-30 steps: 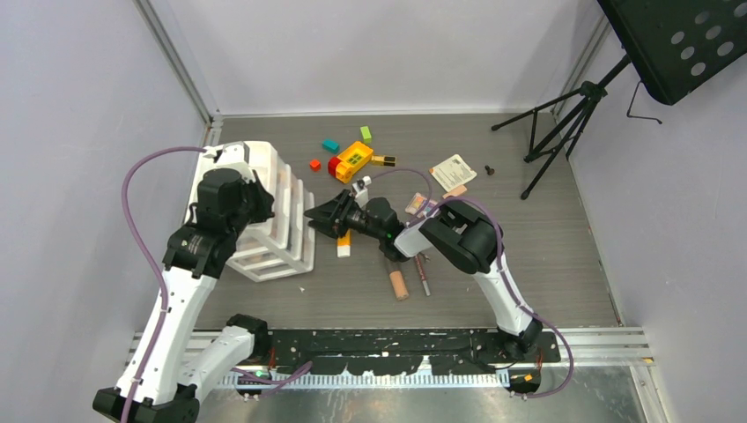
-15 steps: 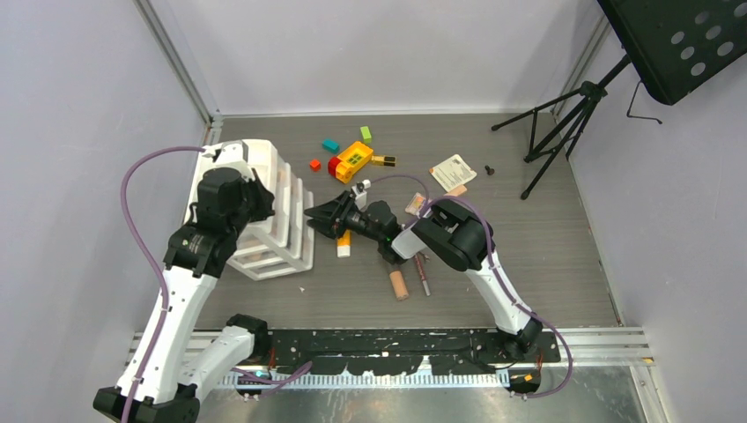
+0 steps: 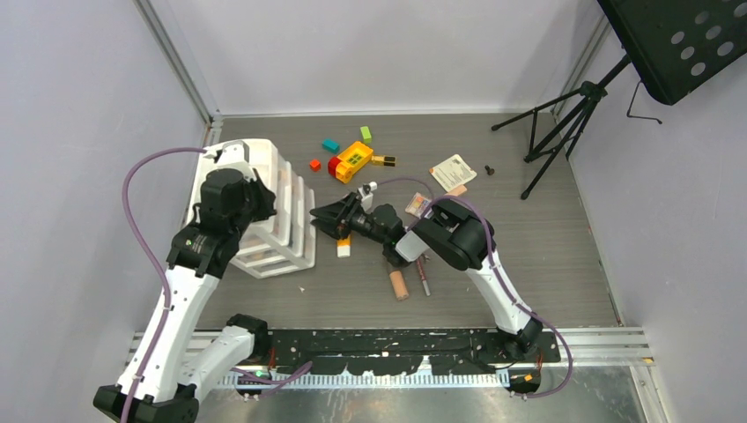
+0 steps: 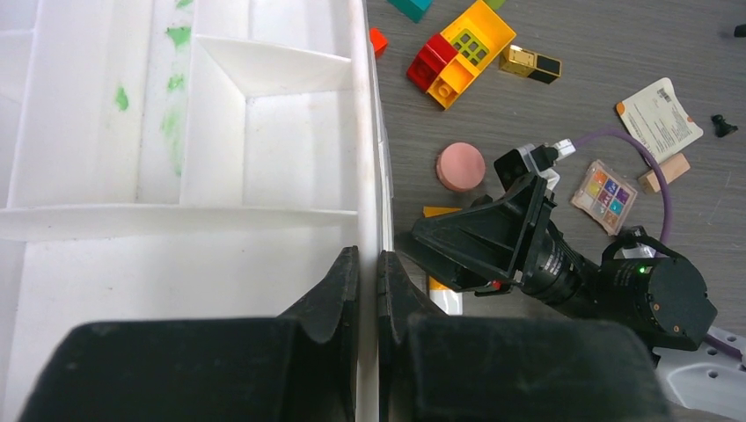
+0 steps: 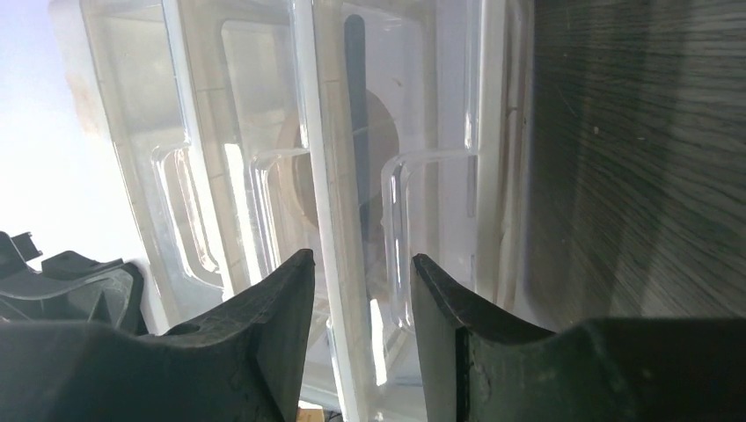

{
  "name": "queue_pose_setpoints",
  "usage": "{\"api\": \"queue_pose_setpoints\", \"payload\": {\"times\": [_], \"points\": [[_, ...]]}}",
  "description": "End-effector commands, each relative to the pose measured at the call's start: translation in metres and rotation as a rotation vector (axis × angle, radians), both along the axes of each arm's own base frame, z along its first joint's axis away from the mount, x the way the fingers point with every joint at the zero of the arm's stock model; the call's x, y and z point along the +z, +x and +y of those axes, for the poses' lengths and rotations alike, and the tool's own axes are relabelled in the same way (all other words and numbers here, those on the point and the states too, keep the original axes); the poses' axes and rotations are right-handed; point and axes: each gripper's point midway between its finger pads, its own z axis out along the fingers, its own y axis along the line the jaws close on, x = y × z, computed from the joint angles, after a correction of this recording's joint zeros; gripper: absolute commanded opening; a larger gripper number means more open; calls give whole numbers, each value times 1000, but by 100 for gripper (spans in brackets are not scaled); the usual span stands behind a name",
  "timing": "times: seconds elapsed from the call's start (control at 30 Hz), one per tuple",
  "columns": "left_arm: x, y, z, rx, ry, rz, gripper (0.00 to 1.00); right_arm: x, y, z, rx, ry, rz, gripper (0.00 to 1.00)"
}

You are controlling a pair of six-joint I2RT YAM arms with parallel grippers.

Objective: Organize the makeup
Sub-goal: Open the drawer in the storage box.

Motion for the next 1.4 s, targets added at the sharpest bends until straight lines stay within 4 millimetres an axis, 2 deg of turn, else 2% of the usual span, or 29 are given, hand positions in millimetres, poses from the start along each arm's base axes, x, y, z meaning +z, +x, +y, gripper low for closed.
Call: {"api": "queue_pose_setpoints", "payload": {"times": [0.0,0.27,0.47,0.63,0.9,1.07,1.17,1.37], "points": [[45,14,8,51,-14,-193,0,51,2,-13,-51,100,-109,50],[41,11,10,58,-7,-186,0,68,3,-27,-89,95,-161,50],[49,12,6,40,-26,-201,0,50,5,-21,-78,80,-128,55],[57,14,1,26,-55,-218,0,45,0,-13,-64,77,-128,61],[61,15,-4,15,-81,-228,0,33,-4,-3,-45,70,-115,62],[62,15,-5,12,-87,-229,0,18,-2,-1,-48,36,-99,62],[62,15,-6,8,-94,-228,0,16,-1,0,-47,34,-97,66],[60,17,-9,1,-110,-224,0,20,-2,8,-32,52,-105,67]]}}
